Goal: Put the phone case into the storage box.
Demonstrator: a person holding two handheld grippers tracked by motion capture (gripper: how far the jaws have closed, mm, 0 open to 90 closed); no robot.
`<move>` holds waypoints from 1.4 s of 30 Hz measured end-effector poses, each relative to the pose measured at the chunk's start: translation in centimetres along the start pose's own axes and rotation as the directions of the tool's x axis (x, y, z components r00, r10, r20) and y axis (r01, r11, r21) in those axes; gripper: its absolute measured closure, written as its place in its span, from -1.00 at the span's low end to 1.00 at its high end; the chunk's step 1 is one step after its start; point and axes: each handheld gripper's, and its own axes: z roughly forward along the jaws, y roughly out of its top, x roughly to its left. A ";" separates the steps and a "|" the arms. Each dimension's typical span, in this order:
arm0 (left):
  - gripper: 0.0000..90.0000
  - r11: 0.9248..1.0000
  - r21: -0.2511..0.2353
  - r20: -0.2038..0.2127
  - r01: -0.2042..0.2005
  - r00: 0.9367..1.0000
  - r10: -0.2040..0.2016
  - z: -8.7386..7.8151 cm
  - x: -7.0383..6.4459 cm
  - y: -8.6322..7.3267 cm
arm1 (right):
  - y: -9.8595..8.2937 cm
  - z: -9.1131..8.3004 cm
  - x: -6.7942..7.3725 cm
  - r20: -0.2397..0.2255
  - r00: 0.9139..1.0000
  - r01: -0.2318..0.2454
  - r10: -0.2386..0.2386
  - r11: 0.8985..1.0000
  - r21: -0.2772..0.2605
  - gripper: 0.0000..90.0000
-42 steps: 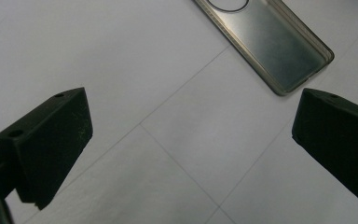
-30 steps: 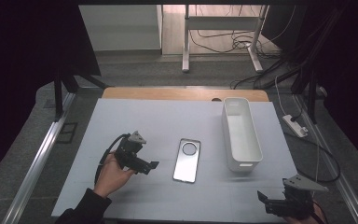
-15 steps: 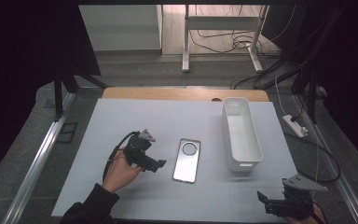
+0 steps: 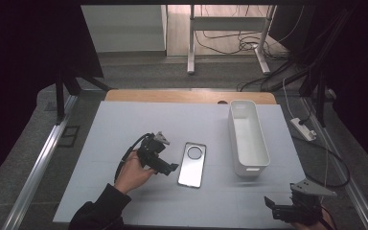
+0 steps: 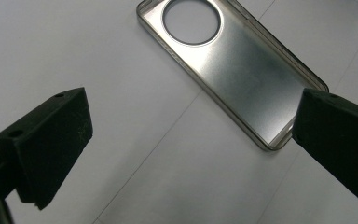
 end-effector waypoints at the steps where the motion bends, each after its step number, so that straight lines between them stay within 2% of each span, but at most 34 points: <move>1: -1.00 1.000 0.000 0.002 0.000 1.000 0.000 0.1 0.0 0.1 | 0.0 0.0 0.0 -0.001 1.000 0.001 -0.001 1.000 0.000 -1.00; 12: -1.00 1.000 0.013 0.023 -0.021 1.000 0.021 1.4 -0.5 1.5 | 0.0 0.0 0.0 -0.001 1.000 0.004 -0.004 1.000 0.001 -1.00; 16: -1.00 1.000 0.015 0.022 -0.016 1.000 0.015 2.0 -0.8 2.0 | 0.0 0.0 0.0 -0.002 1.000 0.004 -0.004 1.000 0.001 -1.00; 20: -0.94 0.999 0.033 0.009 -0.033 0.999 0.033 2.5 -1.3 2.3 | 0.0 0.0 0.0 -0.002 1.000 0.004 -0.004 1.000 0.002 -1.00; 22: -0.74 0.999 0.028 0.011 -0.033 0.999 0.033 2.5 -1.3 2.4 | 0.0 0.0 0.0 -0.003 1.000 0.004 -0.004 1.000 0.002 -1.00; 23: -0.51 0.999 0.028 0.011 -0.033 0.999 0.033 2.5 -1.3 2.4 | 0.0 0.0 0.0 -0.003 1.000 0.004 -0.004 1.000 0.002 -1.00; 24: -0.51 0.999 0.025 0.020 -0.030 0.999 0.029 2.5 -1.3 2.4 | 0.0 0.0 0.0 -0.003 1.000 0.006 -0.006 1.000 0.003 -1.00; 30: 0.41 0.999 0.029 0.063 -0.034 0.997 0.032 2.4 -1.4 2.2 | 0.0 0.0 0.0 0.000 1.000 0.010 -0.010 1.000 0.008 -1.00; 31: 0.48 0.999 0.024 0.067 -0.036 0.997 0.035 2.3 -1.5 2.2 | 0.0 0.0 0.0 -0.001 1.000 0.011 -0.011 1.000 0.009 -1.00; 33: 0.73 0.999 0.016 0.083 -0.039 0.996 0.037 2.1 -1.5 2.2 | 0.0 0.1 0.0 -0.004 1.000 0.010 -0.010 1.000 0.007 -1.00; 36: 0.98 0.999 0.012 0.089 -0.042 0.995 0.041 2.0 -1.7 2.2 | 0.0 0.1 0.1 -0.005 1.000 0.012 -0.012 1.000 0.008 -1.00; 42: 0.98 0.999 0.016 0.084 -0.039 0.996 0.038 2.5 -1.9 1.9 | 0.0 0.1 0.1 -0.006 1.000 0.018 -0.017 1.000 0.012 -1.00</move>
